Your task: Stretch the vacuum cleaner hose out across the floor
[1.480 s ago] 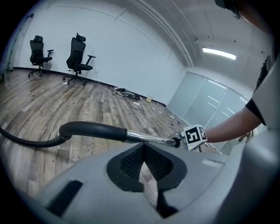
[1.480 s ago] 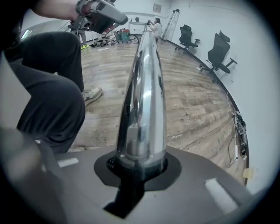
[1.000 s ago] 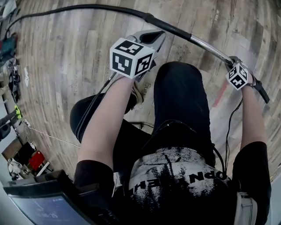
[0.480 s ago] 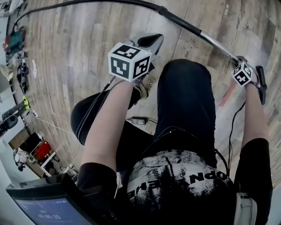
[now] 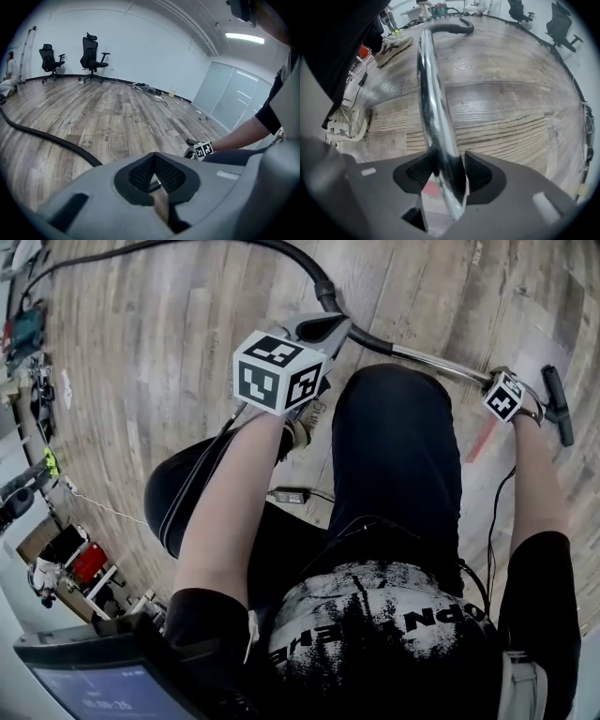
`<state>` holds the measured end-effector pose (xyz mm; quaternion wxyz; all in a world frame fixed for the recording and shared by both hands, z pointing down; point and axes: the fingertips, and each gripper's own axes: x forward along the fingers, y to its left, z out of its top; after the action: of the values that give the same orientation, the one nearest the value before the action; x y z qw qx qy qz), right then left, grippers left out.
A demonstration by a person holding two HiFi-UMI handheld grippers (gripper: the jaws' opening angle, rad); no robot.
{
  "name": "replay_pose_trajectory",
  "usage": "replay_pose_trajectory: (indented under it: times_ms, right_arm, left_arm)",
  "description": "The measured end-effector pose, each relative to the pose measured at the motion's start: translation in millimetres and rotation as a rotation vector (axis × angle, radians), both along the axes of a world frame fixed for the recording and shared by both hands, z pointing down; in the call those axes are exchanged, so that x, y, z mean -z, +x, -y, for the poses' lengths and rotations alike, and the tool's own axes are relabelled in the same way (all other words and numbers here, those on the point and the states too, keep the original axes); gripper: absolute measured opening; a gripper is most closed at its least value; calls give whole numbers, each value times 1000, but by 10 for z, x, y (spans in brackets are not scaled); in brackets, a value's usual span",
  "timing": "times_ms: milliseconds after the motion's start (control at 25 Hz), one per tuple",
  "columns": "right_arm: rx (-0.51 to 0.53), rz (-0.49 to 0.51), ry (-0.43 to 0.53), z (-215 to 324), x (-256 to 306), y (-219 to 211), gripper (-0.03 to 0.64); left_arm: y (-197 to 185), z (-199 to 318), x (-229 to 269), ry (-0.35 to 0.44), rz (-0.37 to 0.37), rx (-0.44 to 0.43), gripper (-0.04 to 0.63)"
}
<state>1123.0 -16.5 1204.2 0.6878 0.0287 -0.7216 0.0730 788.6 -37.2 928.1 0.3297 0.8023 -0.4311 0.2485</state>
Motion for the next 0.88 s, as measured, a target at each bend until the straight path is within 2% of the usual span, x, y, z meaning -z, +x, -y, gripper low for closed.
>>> replay_pose_trajectory:
  times_ms: [160, 360, 440, 520, 720, 880]
  right_arm:
    - [-1, -6, 2, -67, 18, 104, 207]
    - [-2, -2, -14, -84, 113, 126, 169]
    - [-41, 22, -37, -116, 154, 53, 117]
    - [-40, 56, -8, -31, 265, -73, 51]
    - [-64, 81, -14, 104, 385, -363, 8]
    - [-137, 64, -84, -31, 383, -420, 6]
  left_arm:
    - [31, -5, -68, -1, 9, -1, 2]
    - [62, 10, -115, -5, -9, 9, 2]
    - [68, 20, -102, -2, -12, 6, 2]
    - [95, 46, -84, 5, -22, 4, 2]
    - [10, 84, -49, 15, -9, -9, 2]
    - [-55, 102, -24, 17, -20, -33, 2]
